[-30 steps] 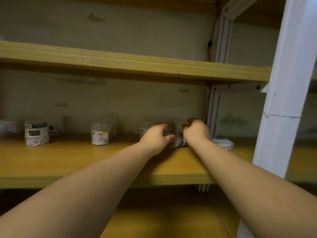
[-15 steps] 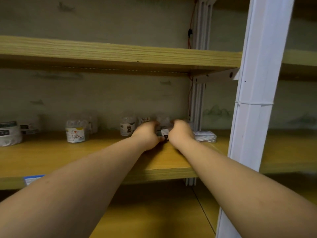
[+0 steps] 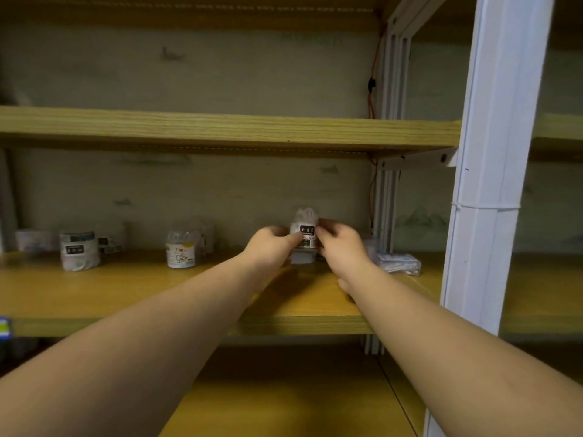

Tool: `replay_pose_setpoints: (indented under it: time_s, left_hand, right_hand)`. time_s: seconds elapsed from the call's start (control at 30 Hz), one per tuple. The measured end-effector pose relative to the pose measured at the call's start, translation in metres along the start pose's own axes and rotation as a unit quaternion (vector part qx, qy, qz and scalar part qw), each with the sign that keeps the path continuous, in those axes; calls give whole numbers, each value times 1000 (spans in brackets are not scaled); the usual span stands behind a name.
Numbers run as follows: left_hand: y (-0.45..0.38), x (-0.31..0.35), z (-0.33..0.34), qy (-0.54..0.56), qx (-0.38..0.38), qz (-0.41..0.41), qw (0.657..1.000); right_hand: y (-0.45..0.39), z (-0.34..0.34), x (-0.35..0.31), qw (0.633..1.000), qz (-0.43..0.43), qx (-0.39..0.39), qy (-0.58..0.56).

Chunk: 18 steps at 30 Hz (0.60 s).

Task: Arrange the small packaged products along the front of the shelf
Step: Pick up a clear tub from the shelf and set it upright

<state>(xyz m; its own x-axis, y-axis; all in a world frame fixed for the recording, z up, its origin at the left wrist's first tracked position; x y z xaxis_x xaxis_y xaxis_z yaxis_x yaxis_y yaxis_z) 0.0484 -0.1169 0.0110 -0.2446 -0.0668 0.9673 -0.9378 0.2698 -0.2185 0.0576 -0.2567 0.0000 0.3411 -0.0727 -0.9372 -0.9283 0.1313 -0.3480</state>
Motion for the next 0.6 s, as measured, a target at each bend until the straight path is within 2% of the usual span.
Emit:
replay_pose_setpoints:
  time_s: [0.2, 0.6]
  left_hand:
    - [17, -2, -51, -43, 49, 36, 997]
    - [71, 14, -185, -84, 92, 20, 992]
  right_hand:
    - [8, 40, -5, 999, -14, -46, -8]
    - [25, 176, -35, 995, -28, -92, 6]
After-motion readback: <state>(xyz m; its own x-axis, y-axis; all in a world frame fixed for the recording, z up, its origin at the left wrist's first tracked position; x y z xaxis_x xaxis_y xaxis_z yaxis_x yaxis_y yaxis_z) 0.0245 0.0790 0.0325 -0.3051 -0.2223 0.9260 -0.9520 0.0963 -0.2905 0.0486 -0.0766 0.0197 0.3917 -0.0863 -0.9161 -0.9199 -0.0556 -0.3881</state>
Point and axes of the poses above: each hand's wrist, its own y-axis away from the middle knuckle, its own z-axis out of the palm, x = y × z, the point moved 2 cm from there along -y, towards the middle knuckle, and after that the axes turned 9 degrees about -x, right-handed, at the moved point
